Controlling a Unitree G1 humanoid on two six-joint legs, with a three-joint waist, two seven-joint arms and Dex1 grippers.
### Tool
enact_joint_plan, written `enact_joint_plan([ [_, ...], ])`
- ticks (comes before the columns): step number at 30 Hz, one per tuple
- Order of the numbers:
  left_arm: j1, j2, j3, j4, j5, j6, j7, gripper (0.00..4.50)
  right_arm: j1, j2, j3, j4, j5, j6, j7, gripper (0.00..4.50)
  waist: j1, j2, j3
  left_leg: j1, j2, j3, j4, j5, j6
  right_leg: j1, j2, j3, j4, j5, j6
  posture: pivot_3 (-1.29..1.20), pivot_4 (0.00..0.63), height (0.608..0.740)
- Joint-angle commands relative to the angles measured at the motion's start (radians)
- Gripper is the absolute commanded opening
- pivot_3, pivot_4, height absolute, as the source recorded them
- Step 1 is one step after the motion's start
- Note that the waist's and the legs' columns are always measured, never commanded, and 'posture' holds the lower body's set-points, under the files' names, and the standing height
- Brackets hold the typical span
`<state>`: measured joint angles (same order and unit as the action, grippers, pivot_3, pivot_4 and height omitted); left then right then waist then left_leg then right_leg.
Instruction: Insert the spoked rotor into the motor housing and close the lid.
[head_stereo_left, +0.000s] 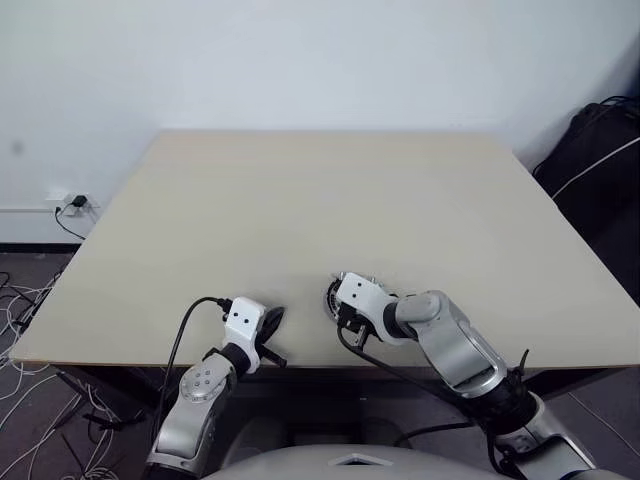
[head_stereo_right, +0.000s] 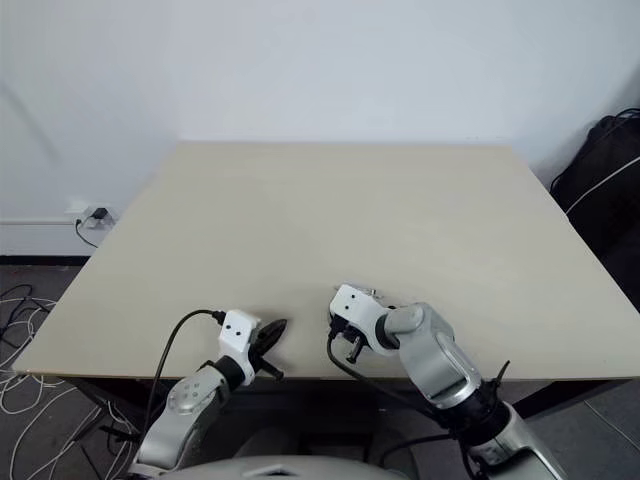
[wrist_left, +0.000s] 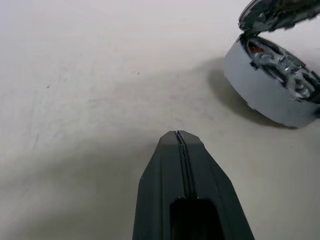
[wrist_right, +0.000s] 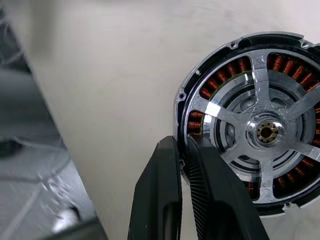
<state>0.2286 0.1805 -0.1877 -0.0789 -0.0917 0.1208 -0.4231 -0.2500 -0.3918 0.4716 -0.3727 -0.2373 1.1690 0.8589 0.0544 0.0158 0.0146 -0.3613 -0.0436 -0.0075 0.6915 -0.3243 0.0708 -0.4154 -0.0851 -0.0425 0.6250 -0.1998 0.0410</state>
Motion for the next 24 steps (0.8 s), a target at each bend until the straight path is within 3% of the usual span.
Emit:
enact_joint_plan([
  [1,-0.019,-0.002,-0.002,-0.002,-0.009,-0.018,-0.011,0.00,-0.026,0.069,-0.077,-0.020,0.044,0.145,-0.085,0.00,-0.001,0.000,0.000,0.000,0.000,0.000,0.000,0.000,0.000,0.000,0.000,0.000,0.000,0.000,0.000,0.00,0.000,0.740],
  [4,-0.017,0.000,0.000,-0.009,-0.009,-0.018,-0.012,0.00,-0.068,0.210,-0.180,0.019,0.079,0.279,-0.176,0.00,-0.007,0.000,0.000,0.000,0.000,0.000,0.000,0.000,0.000,0.000,0.001,0.000,0.000,0.000,0.000,0.00,0.000,0.740],
  [13,0.008,-0.001,0.010,-0.037,-0.008,-0.019,-0.001,0.00,-0.151,0.431,-0.353,0.139,0.175,0.380,-0.354,0.00,-0.027,0.001,0.000,0.000,0.000,0.000,-0.001,-0.001,-0.005,-0.002,0.005,0.001,0.001,0.001,0.001,0.00,0.000,0.740],
  [16,0.012,0.000,0.013,-0.044,-0.009,-0.016,0.001,0.00,-0.158,0.448,-0.349,0.145,0.212,0.380,-0.374,0.00,-0.037,0.001,0.000,0.000,0.001,0.000,-0.001,-0.001,-0.006,-0.002,0.006,0.001,0.002,0.001,0.001,0.00,0.000,0.740],
  [19,0.015,0.002,0.015,-0.050,-0.010,-0.010,0.007,0.00,-0.167,0.456,-0.329,0.138,0.241,0.387,-0.397,0.92,-0.045,0.002,0.000,0.000,0.001,0.000,-0.002,0.000,-0.004,-0.002,0.007,0.001,0.002,0.001,0.001,0.00,0.000,0.740],
  [24,0.015,0.004,0.014,-0.053,-0.011,-0.006,0.010,0.00,-0.194,0.432,-0.320,0.091,0.323,0.431,-0.396,0.92,-0.052,0.003,0.001,0.000,0.001,0.000,-0.002,0.001,-0.003,-0.003,0.007,0.001,0.002,0.001,0.001,0.00,0.000,0.740],
])
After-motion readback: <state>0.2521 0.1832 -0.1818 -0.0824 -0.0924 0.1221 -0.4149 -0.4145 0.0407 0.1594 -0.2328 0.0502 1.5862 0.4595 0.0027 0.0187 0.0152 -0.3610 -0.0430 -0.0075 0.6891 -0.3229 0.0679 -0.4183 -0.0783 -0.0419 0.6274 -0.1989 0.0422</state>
